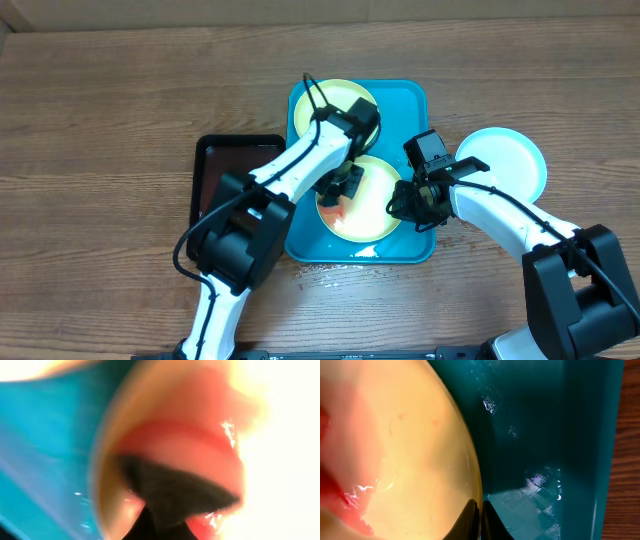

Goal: Clean dirty plates on tray and stack at the side
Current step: 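Scrub the lower yellow plate with the sponge while right gripper holds it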

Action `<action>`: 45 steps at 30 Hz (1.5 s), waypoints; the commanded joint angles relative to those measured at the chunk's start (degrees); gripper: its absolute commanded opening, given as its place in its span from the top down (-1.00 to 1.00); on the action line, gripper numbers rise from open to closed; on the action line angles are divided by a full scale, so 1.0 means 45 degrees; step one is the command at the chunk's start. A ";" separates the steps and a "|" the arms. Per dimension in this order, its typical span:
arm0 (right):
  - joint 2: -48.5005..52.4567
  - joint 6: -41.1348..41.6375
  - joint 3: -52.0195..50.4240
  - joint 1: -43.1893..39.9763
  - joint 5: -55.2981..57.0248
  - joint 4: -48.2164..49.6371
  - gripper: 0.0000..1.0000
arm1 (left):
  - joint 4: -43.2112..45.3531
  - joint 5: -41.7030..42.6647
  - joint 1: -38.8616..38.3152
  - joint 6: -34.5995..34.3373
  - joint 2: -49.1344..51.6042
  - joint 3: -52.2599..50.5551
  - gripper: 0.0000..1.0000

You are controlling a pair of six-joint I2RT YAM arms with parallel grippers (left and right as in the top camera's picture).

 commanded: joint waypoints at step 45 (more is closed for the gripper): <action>0.0063 -0.0185 0.0019 -0.0010 0.0039 -0.0019 0.92 | -0.0087 0.0831 0.1010 -0.2992 0.0359 0.0520 0.92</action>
